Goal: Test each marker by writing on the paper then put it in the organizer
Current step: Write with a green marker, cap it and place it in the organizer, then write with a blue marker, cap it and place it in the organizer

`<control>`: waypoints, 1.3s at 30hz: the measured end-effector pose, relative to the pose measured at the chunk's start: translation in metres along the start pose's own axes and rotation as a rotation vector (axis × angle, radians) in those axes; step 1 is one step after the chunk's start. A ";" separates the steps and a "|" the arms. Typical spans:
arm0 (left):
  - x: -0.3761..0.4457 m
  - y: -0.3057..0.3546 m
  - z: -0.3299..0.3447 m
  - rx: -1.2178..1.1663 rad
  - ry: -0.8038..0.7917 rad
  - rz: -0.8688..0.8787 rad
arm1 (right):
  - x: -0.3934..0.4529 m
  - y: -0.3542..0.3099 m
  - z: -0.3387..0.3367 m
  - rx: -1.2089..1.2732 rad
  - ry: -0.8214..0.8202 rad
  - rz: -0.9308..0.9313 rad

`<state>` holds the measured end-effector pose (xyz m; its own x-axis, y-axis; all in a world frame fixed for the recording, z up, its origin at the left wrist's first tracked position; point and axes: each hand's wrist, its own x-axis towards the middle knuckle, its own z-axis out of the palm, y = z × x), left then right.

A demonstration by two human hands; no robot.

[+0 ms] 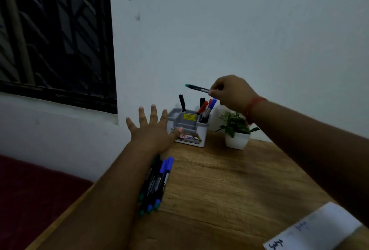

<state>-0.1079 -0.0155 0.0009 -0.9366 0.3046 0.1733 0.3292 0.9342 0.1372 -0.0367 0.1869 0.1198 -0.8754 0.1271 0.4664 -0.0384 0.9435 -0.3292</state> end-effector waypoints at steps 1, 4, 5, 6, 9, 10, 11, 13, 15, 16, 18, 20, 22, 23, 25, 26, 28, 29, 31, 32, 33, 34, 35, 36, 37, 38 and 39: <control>0.001 0.000 0.002 -0.003 0.001 0.000 | 0.019 -0.006 0.000 -0.101 -0.013 -0.039; 0.004 0.000 0.006 0.007 -0.016 0.000 | 0.063 -0.018 0.005 -0.385 -0.079 -0.110; 0.005 0.000 0.006 0.015 -0.023 -0.002 | 0.073 -0.022 0.008 -0.443 -0.105 -0.122; 0.006 0.000 0.007 0.023 -0.026 -0.003 | 0.081 -0.025 0.010 -0.485 -0.123 -0.135; 0.007 0.003 0.009 0.028 -0.014 0.004 | 0.097 -0.036 0.017 -0.560 -0.171 -0.164; 0.007 0.004 0.010 0.029 -0.014 0.005 | 0.100 -0.038 0.022 -0.567 -0.191 -0.165; 0.007 0.005 0.011 0.031 -0.016 0.004 | 0.102 -0.040 0.028 -0.566 -0.207 -0.162; 0.006 0.005 0.013 0.028 -0.009 -0.004 | 0.104 -0.043 0.040 -0.542 -0.229 -0.147; 0.007 0.004 0.013 0.012 0.020 -0.011 | 0.105 -0.044 0.050 -0.494 -0.246 -0.117; 0.008 0.004 0.012 0.008 0.040 -0.011 | 0.106 -0.044 0.054 -0.472 -0.253 -0.107; 0.009 0.005 0.011 0.007 0.063 -0.005 | 0.108 -0.042 0.061 -0.457 -0.269 -0.093; 0.010 0.006 0.011 0.005 0.069 -0.002 | 0.109 -0.037 0.068 -0.465 -0.289 -0.083; 0.010 0.006 0.012 0.003 0.067 -0.002 | 0.110 -0.030 0.073 -0.429 -0.296 -0.071; 0.010 0.006 0.012 0.003 0.066 -0.003 | 0.110 -0.027 0.074 -0.387 -0.282 -0.067; 0.011 0.005 0.012 0.006 0.061 -0.004 | 0.109 -0.024 0.072 -0.288 -0.199 -0.078; 0.011 0.005 0.012 0.006 0.058 -0.006 | 0.107 -0.024 0.070 -0.243 -0.121 -0.100; 0.011 0.005 0.011 0.001 0.044 -0.011 | 0.094 -0.025 0.063 -0.139 0.094 -0.176; 0.011 0.005 0.010 -0.003 0.041 -0.014 | 0.081 -0.026 0.059 -0.080 0.216 -0.226; 0.010 0.006 0.009 -0.010 0.038 -0.018 | 0.040 -0.033 0.051 0.008 0.387 -0.350; 0.010 0.006 0.008 -0.016 0.036 -0.019 | 0.014 -0.035 0.049 0.041 0.397 -0.412; 0.009 0.006 0.007 -0.020 0.034 -0.020 | -0.014 -0.037 0.049 0.060 0.357 -0.472; 0.010 0.007 0.007 -0.020 0.028 -0.019 | -0.042 -0.038 0.050 0.059 0.278 -0.541; 0.010 0.006 0.006 -0.019 0.017 -0.022 | -0.069 -0.040 0.053 0.027 0.179 -0.625; 0.010 0.006 0.006 -0.018 0.008 -0.026 | -0.092 -0.039 0.058 -0.031 0.087 -0.717; 0.010 0.005 0.005 -0.021 0.004 -0.031 | -0.109 -0.036 0.065 -0.100 0.004 -0.808; 0.010 0.004 0.005 -0.030 0.008 -0.036 | -0.122 -0.034 0.073 -0.180 -0.063 -0.889; 0.010 0.003 0.004 -0.042 0.012 -0.038 | -0.130 -0.031 0.081 -0.257 -0.111 -0.946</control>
<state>-0.1169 -0.0085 -0.0013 -0.9470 0.2666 0.1793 0.2986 0.9364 0.1845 0.0394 0.1162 0.0034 -0.5788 -0.7312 0.3610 -0.6516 0.6808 0.3345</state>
